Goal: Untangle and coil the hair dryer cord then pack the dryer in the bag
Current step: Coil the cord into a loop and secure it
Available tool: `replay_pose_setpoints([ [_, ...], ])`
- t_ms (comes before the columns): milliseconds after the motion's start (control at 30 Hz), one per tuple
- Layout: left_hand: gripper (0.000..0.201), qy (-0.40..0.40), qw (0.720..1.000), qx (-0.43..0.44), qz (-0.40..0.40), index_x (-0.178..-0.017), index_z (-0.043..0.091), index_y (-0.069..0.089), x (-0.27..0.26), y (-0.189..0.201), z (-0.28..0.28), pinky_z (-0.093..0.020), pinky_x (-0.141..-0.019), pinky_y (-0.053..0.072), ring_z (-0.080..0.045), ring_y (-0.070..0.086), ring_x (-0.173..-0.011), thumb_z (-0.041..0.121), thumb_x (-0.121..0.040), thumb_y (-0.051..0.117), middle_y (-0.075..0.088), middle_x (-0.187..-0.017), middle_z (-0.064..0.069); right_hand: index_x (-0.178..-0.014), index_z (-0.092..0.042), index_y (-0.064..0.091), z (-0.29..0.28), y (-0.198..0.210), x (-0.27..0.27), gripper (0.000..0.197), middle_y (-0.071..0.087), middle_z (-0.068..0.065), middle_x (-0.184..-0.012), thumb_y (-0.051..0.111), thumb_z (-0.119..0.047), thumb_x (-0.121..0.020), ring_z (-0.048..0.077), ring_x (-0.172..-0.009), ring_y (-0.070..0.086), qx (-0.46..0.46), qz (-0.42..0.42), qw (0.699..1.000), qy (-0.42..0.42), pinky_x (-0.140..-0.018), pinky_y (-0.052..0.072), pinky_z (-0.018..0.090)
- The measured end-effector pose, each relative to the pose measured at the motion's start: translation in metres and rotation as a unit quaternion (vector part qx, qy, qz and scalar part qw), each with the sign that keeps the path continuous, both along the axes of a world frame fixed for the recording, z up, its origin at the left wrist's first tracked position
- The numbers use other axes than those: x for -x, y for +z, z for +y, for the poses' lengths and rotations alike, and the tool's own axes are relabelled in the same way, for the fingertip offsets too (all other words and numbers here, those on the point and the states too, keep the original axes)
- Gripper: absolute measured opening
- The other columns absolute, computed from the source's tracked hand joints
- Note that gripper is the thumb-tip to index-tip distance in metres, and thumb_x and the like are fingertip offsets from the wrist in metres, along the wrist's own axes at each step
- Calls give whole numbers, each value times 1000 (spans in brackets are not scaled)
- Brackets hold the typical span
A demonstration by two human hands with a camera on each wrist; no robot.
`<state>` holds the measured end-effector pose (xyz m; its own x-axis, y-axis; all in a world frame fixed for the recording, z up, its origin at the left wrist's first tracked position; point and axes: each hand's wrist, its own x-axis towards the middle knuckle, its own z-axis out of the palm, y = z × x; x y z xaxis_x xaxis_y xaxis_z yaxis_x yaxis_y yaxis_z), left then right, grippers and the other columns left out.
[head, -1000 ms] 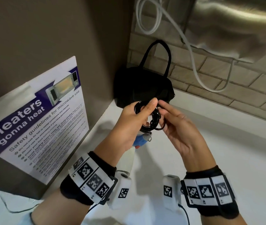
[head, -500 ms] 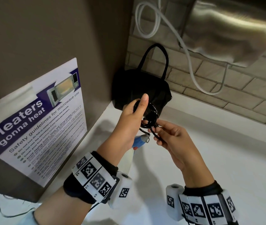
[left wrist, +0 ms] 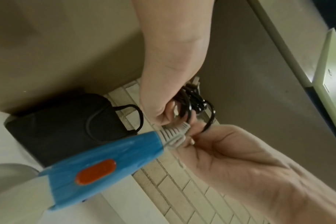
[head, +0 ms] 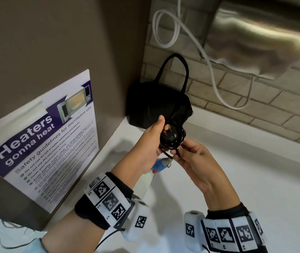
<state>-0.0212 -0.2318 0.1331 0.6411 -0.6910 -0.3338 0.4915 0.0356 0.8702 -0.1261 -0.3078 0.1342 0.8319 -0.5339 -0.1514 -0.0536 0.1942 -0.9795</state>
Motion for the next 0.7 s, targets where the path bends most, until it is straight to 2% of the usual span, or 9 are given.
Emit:
replay_pose_setpoints([
  [67,49,15,1000,-13,-19,-118,15,58,-1,-3,-2,-39,-102,46,-24,62,-110,54,-93,44,66,-118,-9,-98,-11,68,0,2,-4,36,71,-3,-76,44,14,-90,8,-74,65,-6,-20,1000,-9,-70,52,19],
  [167,30,26,997,-22,-68,-95,28,59,1,0,-3,-31,-95,46,-18,62,-101,50,-96,38,66,-98,1,-104,-11,63,2,4,-8,34,73,5,-78,46,14,-88,15,-80,71,-45,-45,997,-31,-74,55,22],
  [300,47,29,989,-25,-143,-111,16,59,4,4,0,-38,-99,45,-25,60,-109,51,-97,30,65,-108,-8,-120,-20,52,10,14,-7,45,68,9,-80,34,11,-92,21,-89,68,-26,-102,993,-49,-84,55,34],
  [333,49,30,987,-29,-155,-108,15,59,3,3,0,-37,-97,46,-25,60,-106,51,-98,28,65,-108,-9,-123,-25,50,12,17,-5,49,67,11,-85,34,9,-91,22,-93,67,-21,-119,992,-32,-87,55,35],
  [433,38,42,988,1,-151,-83,21,57,2,5,-2,-29,-78,47,-20,61,-88,46,-98,34,64,-84,-3,-121,-26,58,20,26,-2,40,66,8,-113,47,-2,-91,21,-110,62,114,-108,987,32,-95,51,36],
  [500,37,38,993,14,-110,-80,18,56,3,7,-3,-26,-69,46,-18,61,-81,47,-96,40,61,-80,-3,-112,-24,64,24,25,-3,26,69,0,-108,57,-8,-92,18,-108,63,212,-65,975,17,-96,51,38],
  [600,38,41,982,2,-184,-75,20,50,5,3,-2,-23,-65,42,-12,56,-74,47,-97,36,55,-76,-2,-103,-25,63,23,20,-5,22,68,-2,-100,60,-7,-90,18,-102,63,281,-21,959,-12,-94,52,39],
  [633,38,43,978,1,-203,-73,21,48,4,1,-1,-24,-66,42,-12,55,-73,47,-98,34,52,-73,0,-102,-25,61,21,20,-5,22,66,0,-102,60,-6,-90,17,-101,62,306,-9,952,2,-91,51,35],
  [700,38,39,975,9,-218,-73,22,48,4,0,2,-26,-71,45,-12,55,-73,48,-98,34,51,-71,2,-99,-28,57,19,21,-4,24,58,3,-103,60,-6,-89,10,-98,56,366,21,929,48,-83,45,18],
])
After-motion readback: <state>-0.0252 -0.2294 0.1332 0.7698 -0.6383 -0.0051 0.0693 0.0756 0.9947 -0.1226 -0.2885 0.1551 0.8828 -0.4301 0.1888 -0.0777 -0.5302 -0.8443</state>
